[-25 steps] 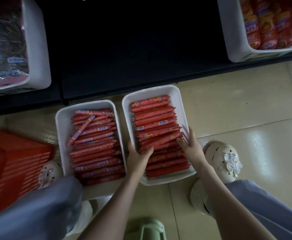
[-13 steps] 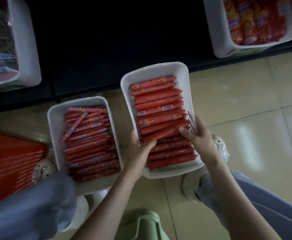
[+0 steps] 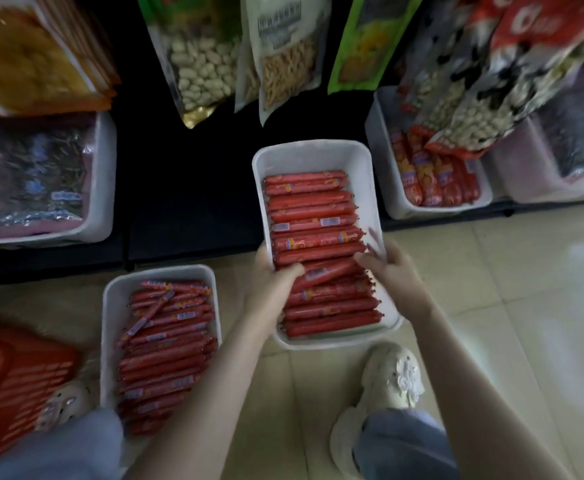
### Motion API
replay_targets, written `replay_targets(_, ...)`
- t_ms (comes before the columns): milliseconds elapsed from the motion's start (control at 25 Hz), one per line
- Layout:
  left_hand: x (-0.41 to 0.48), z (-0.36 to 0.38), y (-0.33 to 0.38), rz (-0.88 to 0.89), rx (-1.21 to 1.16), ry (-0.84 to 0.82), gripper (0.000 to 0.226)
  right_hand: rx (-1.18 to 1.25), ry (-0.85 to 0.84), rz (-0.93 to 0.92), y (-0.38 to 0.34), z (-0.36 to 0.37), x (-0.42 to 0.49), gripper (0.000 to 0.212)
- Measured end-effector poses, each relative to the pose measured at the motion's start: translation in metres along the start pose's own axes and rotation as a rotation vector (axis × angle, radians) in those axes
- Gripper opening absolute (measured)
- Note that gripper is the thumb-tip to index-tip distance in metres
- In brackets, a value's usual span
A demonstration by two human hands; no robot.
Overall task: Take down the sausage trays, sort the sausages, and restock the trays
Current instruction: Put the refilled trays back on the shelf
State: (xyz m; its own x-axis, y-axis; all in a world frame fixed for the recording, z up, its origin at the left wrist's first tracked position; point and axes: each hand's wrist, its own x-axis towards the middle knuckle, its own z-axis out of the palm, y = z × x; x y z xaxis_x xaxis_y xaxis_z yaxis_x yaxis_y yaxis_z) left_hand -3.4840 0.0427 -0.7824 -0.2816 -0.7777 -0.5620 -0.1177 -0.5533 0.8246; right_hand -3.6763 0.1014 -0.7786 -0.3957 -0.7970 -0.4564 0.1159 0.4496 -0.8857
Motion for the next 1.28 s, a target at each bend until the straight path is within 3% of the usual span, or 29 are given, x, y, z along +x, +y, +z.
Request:
replay_targets(320,0.119,0.003,0.016,-0.05,0.127,-0.046,0.044,-0.013,-0.037,0.062,-0.002,0.008,0.102,0.035)
replay_targets(400,0.132,0.007,0.018,-0.031,0.105,-0.073,0.05,-0.098,-0.003,0.049,-0.007,0.003,0.111,0.046)
replay_targets(440,0.136,0.01,0.018,-0.007,0.1,-0.083,0.058,-0.194,0.022,0.028,-0.009,0.0,0.113,0.062)
replay_targets(520,0.13,0.01,0.018,0.038,0.085,-0.127,0.088,-0.627,0.06,-0.048,-0.005,-0.004,0.11,0.108)
replay_targets(600,0.11,-0.001,0.008,0.156,0.166,-0.23,0.111,-1.052,-0.037,-0.196,0.011,0.001,0.086,0.126)
replay_targets(720,0.081,-0.022,-0.024,0.333,0.56,-0.339,0.128,-1.38,-0.207,-0.403,0.043,0.019,0.048,0.112)
replay_targets(840,0.067,-0.019,-0.043,0.319,0.795,-0.208,0.117,-1.427,0.015,-0.429,0.061,0.017,0.052,0.096)
replay_targets(960,0.076,0.002,-0.04,0.308,0.675,-0.005,0.099,-1.5,0.175,-0.454,0.065,0.015,0.066,0.094)
replay_targets(1080,0.102,0.029,-0.039,0.394,0.496,0.043,0.082,-1.488,0.294,-0.371,0.057,-0.001,0.091,0.086)
replay_targets(1280,0.14,0.069,-0.024,0.394,0.47,0.139,0.089,-1.455,0.25,-0.261,0.028,-0.023,0.137,0.077)
